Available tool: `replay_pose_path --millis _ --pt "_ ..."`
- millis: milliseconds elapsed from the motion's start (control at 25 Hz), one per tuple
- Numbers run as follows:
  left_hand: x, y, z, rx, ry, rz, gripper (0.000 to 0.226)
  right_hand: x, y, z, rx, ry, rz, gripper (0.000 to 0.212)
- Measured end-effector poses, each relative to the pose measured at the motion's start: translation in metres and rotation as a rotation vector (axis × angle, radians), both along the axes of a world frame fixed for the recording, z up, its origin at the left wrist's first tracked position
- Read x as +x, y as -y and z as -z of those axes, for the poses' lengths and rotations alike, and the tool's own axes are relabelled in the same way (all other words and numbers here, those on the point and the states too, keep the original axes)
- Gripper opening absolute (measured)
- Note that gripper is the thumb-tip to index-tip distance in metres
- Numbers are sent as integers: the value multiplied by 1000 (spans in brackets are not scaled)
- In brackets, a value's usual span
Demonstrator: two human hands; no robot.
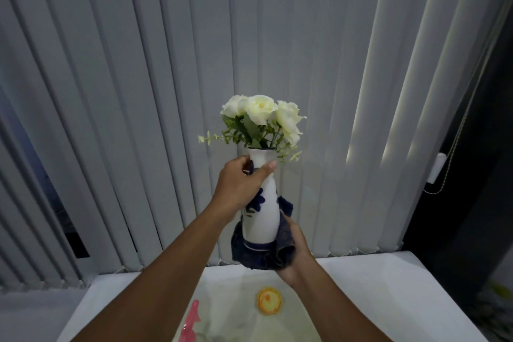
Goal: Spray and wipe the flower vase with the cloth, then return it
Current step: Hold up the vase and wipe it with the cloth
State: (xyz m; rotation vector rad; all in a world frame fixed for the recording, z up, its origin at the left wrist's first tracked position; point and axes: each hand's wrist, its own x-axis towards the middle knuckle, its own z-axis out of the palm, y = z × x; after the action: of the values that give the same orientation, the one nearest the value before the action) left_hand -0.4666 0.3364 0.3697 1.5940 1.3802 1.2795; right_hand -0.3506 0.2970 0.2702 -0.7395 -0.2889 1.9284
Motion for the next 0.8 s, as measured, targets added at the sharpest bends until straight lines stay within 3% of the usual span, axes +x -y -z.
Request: replay_pose_path --millis 120,240,360,440,520,560,680,720,800 --pt "-3 -5 4 1 -40 -32 35 2 -8 5 20 442 219 46" --pt "-2 -3 9 32 -70 -31 30 7 -16 -16 294 877 414 29" --pt "5 -1 15 60 -109 -93 27 3 -16 -36 614 1034 525 24" --pt "7 -3 11 89 -100 -178 28 -2 -10 -25 726 1096 572 17" --pt "6 -7 7 116 -62 -233 34 -7 2 5 694 1035 550 16" --pt "4 -8 5 111 -44 -256 35 -11 9 19 575 930 509 14" --pt "-2 -14 10 66 -13 -283 34 -14 -1 46 30 364 317 46" --pt "-2 -16 14 60 -9 -280 36 -12 -9 49 -58 219 233 54" --pt "0 -17 20 83 -42 -269 40 -5 -23 46 -68 122 181 55"
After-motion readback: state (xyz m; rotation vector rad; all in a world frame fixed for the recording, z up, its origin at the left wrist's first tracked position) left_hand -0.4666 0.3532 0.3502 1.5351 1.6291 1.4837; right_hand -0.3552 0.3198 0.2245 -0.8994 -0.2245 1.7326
